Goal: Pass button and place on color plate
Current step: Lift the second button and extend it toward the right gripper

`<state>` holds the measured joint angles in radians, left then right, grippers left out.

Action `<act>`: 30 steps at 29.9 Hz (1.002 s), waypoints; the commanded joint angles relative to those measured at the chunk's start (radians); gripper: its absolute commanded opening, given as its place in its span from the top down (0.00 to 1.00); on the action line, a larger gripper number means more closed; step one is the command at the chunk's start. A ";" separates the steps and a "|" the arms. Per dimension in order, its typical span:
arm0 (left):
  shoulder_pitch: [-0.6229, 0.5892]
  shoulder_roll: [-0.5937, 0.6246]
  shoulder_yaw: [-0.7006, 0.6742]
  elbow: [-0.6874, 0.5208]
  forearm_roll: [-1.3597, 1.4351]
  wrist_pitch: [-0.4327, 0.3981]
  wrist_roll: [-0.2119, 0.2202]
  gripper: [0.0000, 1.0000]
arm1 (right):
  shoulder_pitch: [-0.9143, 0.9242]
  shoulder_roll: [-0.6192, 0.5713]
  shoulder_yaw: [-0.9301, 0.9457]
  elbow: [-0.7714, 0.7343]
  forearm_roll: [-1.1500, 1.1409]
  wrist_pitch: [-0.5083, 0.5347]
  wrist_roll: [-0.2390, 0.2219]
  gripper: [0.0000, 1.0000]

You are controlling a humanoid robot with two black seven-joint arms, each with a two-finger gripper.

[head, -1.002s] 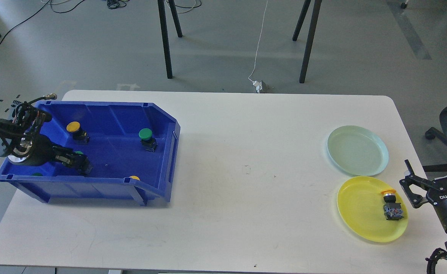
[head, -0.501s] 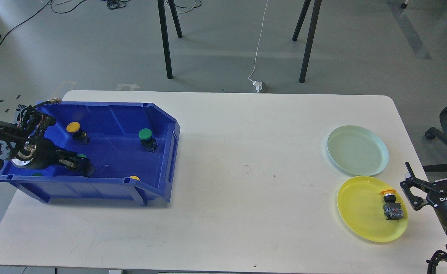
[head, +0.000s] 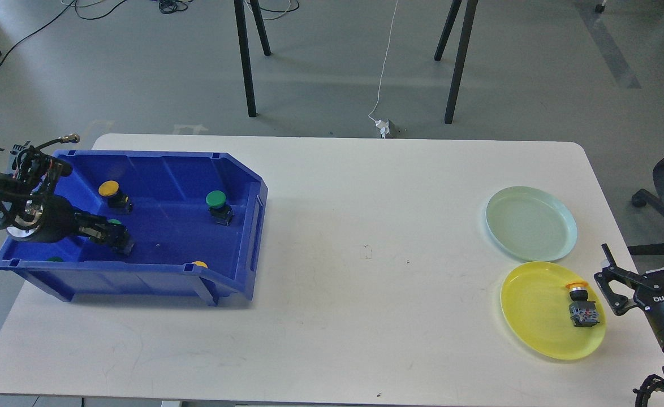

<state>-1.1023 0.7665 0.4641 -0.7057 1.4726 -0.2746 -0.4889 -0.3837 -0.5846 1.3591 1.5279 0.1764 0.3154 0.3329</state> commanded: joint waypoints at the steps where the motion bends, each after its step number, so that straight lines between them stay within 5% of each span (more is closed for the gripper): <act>1: -0.011 0.008 -0.002 -0.009 -0.002 -0.002 0.000 0.89 | 0.000 0.000 0.000 0.001 0.000 0.001 0.000 0.00; 6: -0.099 0.115 -0.068 -0.174 -0.011 -0.053 0.000 0.89 | 0.000 0.000 0.000 0.000 -0.005 0.001 0.001 0.00; 11: -0.140 0.290 -0.359 -0.447 -0.073 -0.214 0.000 0.89 | 0.028 -0.012 -0.017 -0.043 -0.032 -0.001 0.002 0.00; 16: -0.100 0.294 -0.550 -0.590 -0.377 -0.214 0.000 0.89 | 0.081 -0.027 -0.032 -0.042 -0.193 -0.002 0.002 0.00; 22: -0.087 0.087 -0.596 -0.649 -0.647 -0.214 0.000 0.89 | 0.175 -0.032 -0.043 -0.040 -0.460 -0.010 0.002 0.00; 30: 0.093 -0.262 -0.716 -0.390 -0.732 -0.214 0.000 0.90 | 0.475 -0.037 -0.188 -0.023 -0.558 -0.009 -0.015 0.00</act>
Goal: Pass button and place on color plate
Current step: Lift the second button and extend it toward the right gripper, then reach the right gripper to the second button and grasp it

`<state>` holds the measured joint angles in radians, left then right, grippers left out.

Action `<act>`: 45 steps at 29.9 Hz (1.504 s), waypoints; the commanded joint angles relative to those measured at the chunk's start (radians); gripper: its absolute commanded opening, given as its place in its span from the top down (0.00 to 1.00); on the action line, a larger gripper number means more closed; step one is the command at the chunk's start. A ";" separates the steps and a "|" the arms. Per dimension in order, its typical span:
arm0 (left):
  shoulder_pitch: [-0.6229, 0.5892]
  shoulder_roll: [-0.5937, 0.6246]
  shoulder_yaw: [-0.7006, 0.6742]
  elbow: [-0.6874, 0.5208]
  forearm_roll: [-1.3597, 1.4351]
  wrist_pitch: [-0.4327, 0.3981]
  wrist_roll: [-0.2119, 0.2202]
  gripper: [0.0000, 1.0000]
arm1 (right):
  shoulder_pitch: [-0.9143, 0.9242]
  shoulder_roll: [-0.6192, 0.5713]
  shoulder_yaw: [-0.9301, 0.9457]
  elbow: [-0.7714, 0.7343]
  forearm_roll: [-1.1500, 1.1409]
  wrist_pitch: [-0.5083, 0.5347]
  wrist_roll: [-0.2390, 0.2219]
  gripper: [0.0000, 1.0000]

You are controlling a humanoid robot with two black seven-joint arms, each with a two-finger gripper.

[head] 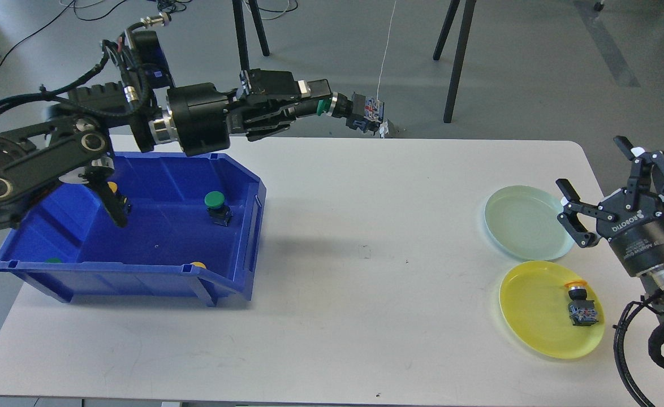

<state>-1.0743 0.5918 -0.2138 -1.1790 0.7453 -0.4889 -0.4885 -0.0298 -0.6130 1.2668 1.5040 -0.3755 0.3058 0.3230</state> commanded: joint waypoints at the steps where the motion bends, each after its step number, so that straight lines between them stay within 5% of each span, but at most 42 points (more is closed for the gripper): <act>1: 0.077 -0.095 -0.047 0.085 -0.006 0.000 0.000 0.90 | 0.180 -0.008 -0.150 -0.002 -0.008 0.001 -0.005 0.00; 8: 0.089 -0.098 -0.076 0.082 -0.009 0.000 0.000 0.90 | 0.496 0.047 -0.467 -0.057 0.001 -0.022 0.004 0.00; 31: 0.091 -0.099 -0.082 0.084 -0.011 0.000 0.000 0.89 | 0.662 0.168 -0.649 -0.131 0.006 -0.020 -0.004 0.04; 39: 0.091 -0.099 -0.082 0.085 -0.011 0.000 0.000 0.89 | 0.663 0.190 -0.647 -0.131 0.003 -0.020 -0.002 0.39; 43: 0.093 -0.098 -0.082 0.085 -0.011 0.000 0.000 0.89 | 0.663 0.188 -0.647 -0.131 -0.011 -0.005 0.002 0.69; 45: 0.093 -0.096 -0.082 0.085 -0.011 0.000 0.000 0.89 | 0.679 0.191 -0.649 -0.136 -0.011 -0.004 0.004 0.77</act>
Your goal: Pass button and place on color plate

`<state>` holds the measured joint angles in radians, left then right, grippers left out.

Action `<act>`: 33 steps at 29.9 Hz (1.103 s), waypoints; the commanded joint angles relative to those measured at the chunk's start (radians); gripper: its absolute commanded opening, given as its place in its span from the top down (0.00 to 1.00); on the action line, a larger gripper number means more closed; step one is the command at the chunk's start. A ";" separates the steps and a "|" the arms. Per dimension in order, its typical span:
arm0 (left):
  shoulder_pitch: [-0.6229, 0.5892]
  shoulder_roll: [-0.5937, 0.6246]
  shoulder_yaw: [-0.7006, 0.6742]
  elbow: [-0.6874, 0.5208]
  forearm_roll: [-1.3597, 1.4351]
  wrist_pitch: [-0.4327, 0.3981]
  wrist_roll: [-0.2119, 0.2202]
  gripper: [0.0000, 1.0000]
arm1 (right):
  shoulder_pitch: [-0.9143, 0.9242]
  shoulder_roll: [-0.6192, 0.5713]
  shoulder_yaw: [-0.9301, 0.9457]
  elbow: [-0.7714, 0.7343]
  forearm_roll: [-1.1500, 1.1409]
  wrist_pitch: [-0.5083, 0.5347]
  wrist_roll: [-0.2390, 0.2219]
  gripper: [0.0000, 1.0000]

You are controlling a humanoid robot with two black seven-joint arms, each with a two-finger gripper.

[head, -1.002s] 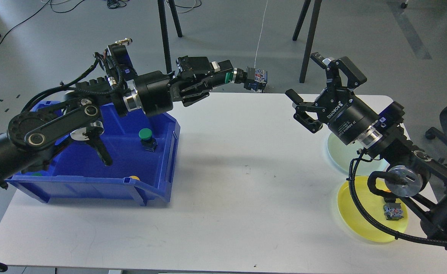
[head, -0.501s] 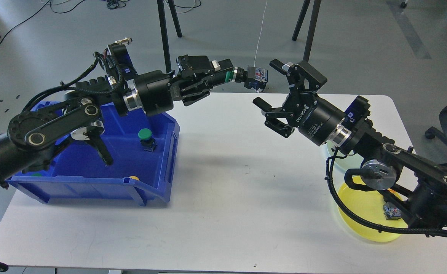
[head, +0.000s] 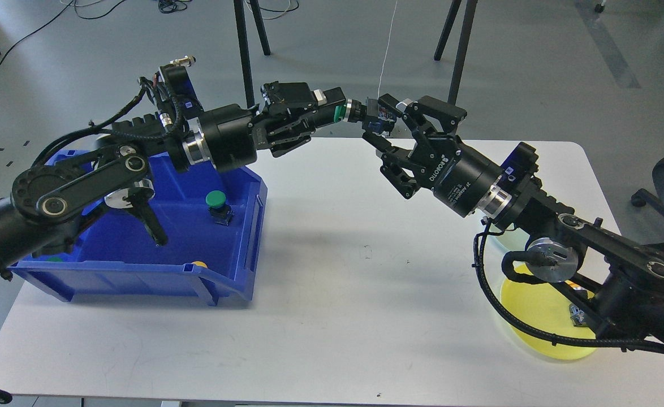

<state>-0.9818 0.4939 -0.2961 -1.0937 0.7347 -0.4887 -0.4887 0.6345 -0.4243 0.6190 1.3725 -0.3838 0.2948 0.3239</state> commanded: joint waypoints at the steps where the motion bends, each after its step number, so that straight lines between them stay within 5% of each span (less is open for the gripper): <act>1: 0.000 0.002 0.000 0.000 0.000 0.000 0.000 0.89 | 0.019 0.001 -0.002 -0.003 -0.003 0.010 0.004 0.80; 5: 0.000 0.002 0.000 0.000 0.000 0.000 0.000 0.86 | 0.025 0.003 -0.002 -0.007 -0.004 0.012 0.003 0.89; 15: 0.002 -0.002 -0.017 0.012 -0.090 0.000 0.000 0.08 | 0.018 -0.017 0.011 -0.012 0.000 0.004 0.003 0.99; 22: 0.005 -0.002 -0.017 0.026 -0.107 0.000 0.000 0.06 | -0.178 -0.065 0.223 -0.042 0.124 -0.084 -0.016 0.99; 28: 0.005 -0.003 -0.017 0.028 -0.107 0.000 0.000 0.06 | -0.274 -0.063 0.277 -0.164 0.555 -0.408 -0.091 0.99; 33: 0.005 -0.005 -0.017 0.028 -0.107 0.000 0.000 0.06 | -0.285 -0.063 0.263 -0.242 0.628 -0.604 -0.147 0.99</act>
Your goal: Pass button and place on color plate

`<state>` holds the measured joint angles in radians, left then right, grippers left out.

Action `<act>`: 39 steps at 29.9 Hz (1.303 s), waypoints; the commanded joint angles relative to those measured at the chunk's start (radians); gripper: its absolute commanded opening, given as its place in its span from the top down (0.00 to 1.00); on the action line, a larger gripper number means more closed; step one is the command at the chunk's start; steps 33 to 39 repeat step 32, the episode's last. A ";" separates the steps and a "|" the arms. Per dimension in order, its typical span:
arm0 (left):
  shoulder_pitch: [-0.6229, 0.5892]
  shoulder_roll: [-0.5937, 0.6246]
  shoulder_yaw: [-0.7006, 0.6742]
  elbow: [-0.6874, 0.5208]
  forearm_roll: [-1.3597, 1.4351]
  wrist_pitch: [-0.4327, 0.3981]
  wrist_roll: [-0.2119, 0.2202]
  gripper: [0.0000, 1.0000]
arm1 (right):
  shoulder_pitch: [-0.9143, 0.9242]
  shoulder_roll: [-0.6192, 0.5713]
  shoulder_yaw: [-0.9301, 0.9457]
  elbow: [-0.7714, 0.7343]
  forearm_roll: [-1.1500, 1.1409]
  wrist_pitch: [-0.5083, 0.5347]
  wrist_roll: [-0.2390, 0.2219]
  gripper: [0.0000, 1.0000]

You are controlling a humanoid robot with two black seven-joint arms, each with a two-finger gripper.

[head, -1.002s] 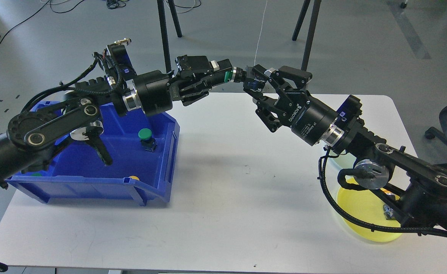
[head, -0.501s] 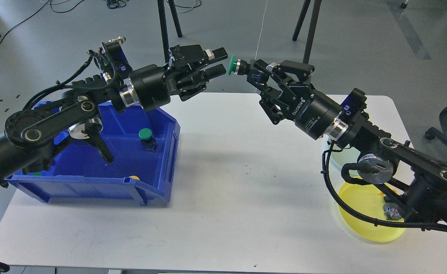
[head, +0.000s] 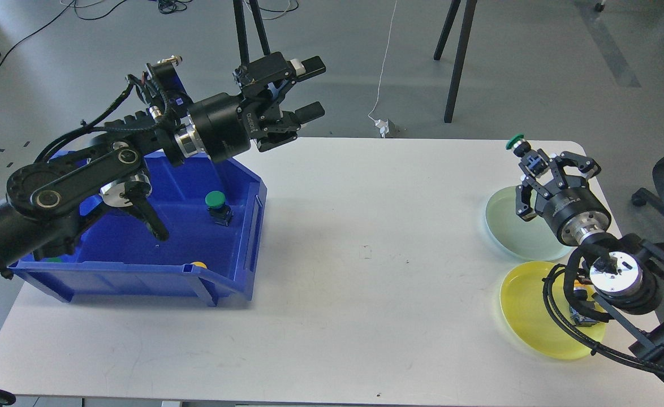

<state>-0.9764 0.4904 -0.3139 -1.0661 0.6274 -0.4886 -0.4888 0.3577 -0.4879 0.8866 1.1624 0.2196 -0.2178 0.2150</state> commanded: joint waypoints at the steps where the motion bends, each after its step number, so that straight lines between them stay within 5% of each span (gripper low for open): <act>1: 0.001 -0.001 0.001 0.000 0.000 0.000 0.000 0.06 | -0.012 0.002 -0.005 -0.041 0.024 -0.122 -0.058 0.98; 6: -0.001 -0.009 -0.001 0.001 -0.008 0.000 0.000 0.06 | -0.014 0.051 -0.003 -0.086 0.027 -0.184 -0.120 0.68; 8: 0.001 -0.009 -0.001 0.014 -0.037 0.000 0.000 0.06 | -0.014 0.054 -0.002 -0.084 0.027 -0.184 -0.120 0.42; 10: 0.001 0.005 -0.001 0.015 -0.090 0.000 0.000 0.06 | -0.016 0.054 0.002 -0.073 0.027 -0.166 -0.115 0.00; 17: 0.019 0.145 -0.028 0.017 -0.273 0.000 0.000 0.06 | -0.010 -0.006 0.023 0.054 0.009 -0.063 -0.105 0.01; 19: 0.044 0.175 -0.027 0.021 -0.317 0.000 0.000 0.06 | -0.003 -0.072 0.043 0.118 -0.014 0.071 -0.089 0.01; 25: 0.168 0.208 -0.028 0.032 -0.457 0.000 0.000 0.02 | 0.004 -0.224 0.089 0.270 -0.106 0.706 -0.033 0.01; 39: 0.228 0.192 -0.102 0.029 -0.472 0.000 0.000 0.01 | 0.095 -0.238 -0.017 0.255 -0.111 0.706 -0.029 0.01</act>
